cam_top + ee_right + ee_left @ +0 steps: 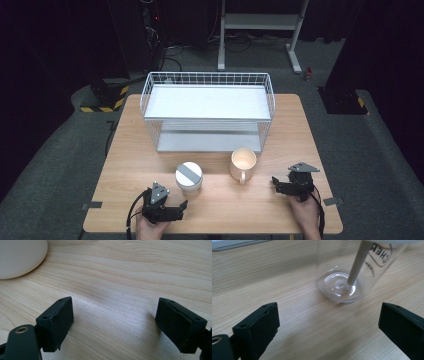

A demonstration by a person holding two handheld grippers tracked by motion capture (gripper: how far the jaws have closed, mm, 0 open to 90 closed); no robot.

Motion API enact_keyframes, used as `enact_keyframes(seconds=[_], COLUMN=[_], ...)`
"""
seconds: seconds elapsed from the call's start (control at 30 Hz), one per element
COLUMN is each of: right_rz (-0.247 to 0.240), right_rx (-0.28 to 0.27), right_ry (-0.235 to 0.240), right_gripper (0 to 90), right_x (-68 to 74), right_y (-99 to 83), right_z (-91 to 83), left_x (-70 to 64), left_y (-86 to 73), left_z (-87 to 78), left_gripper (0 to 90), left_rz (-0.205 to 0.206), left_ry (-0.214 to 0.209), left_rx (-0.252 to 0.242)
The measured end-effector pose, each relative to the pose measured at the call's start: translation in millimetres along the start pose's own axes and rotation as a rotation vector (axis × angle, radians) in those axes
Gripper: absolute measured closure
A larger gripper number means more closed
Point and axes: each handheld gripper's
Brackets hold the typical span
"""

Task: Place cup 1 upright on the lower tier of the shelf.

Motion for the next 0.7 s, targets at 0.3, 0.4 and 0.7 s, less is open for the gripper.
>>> enact_keyframes(seconds=[0.3,0.4,0.7], right_rz=[0.005,0.004,0.007], right_rx=[0.0,0.001,0.002], right_ry=[0.002,0.002,0.002], right_gripper=[15.0,15.0,15.0], right_x=[0.6,0.7,0.9], right_y=[-0.4,-0.3,-0.3], right_z=[-0.1,-0.2,-0.3], left_x=[-9.7,-11.1,-12.5], left_y=[12.1,14.7,23.1], left_z=[8.2,10.7,17.0], left_gripper=[3.8,3.8,3.9], left_rz=[0.021,0.023,0.038], left_ry=[-0.024,-0.031,-0.039], left_rx=[-0.015,-0.017,-0.021])
Point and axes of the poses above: each handheld gripper's, and its own axes: z roughly forward along the jaws, y roughly out of its top, x roughly to its left, and after that the axes turned 8 degrees about z, right-handed
